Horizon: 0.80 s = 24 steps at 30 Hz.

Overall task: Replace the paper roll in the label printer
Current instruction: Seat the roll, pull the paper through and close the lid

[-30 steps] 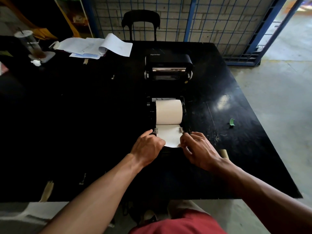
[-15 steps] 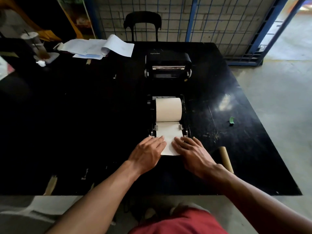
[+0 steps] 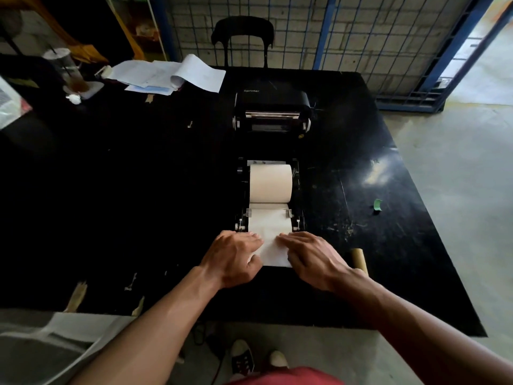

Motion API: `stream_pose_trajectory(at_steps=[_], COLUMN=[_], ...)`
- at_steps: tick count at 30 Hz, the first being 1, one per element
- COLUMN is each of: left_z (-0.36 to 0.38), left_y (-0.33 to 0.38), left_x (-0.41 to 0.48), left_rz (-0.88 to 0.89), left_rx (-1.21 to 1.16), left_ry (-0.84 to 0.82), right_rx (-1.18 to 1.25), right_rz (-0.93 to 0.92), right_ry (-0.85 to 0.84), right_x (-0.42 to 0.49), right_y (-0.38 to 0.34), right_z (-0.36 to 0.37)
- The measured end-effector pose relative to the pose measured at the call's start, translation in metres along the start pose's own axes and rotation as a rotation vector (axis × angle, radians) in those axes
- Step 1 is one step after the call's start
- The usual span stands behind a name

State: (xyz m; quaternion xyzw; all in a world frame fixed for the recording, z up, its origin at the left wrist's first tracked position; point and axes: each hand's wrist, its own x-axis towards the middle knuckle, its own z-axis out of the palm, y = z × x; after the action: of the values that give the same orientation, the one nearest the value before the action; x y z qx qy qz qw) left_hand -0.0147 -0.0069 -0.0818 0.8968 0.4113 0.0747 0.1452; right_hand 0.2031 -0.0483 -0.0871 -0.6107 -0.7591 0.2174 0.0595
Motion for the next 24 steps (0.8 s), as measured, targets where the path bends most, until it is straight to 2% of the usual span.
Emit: stream_pose_trajectory(at_steps=[2,4,9,11,15,19,24], left_z=[-0.003,-0.002,0.007,0.008,0.006,0.006,-0.002], left_y=[0.0,-0.002,-0.01,-0.01,-0.007,-0.007,-0.019], left_x=[0.013,0.025,0.03,0.032,0.04,0.04,0.041], left_rz=[-0.14,-0.194,-0.088,-0.067,-0.07,-0.072,-0.054], left_rx=[-0.087,-0.081,0.029,0.072,0.162,0.144,-0.073], left_ry=[0.023,0.025,0.009,0.011,-0.006,-0.009,0.011], right_rx=[0.043,0.038,-0.064,-0.139,-0.135,-0.081,0.117], right_rz=[0.042,0.06,0.007,0.011,0.029,0.043,0.128], right_ry=[0.055,0.083,0.08,0.084,0.087,0.108,0.15], right_x=[0.01,0.018,0.022,0.025,0.036,0.037,0.035], right_y=[0.0,0.0,0.001,0.0,-0.005,-0.003,0.003], right_z=[-0.004,-0.004,0.0,0.001,-0.004,-0.001,-0.006])
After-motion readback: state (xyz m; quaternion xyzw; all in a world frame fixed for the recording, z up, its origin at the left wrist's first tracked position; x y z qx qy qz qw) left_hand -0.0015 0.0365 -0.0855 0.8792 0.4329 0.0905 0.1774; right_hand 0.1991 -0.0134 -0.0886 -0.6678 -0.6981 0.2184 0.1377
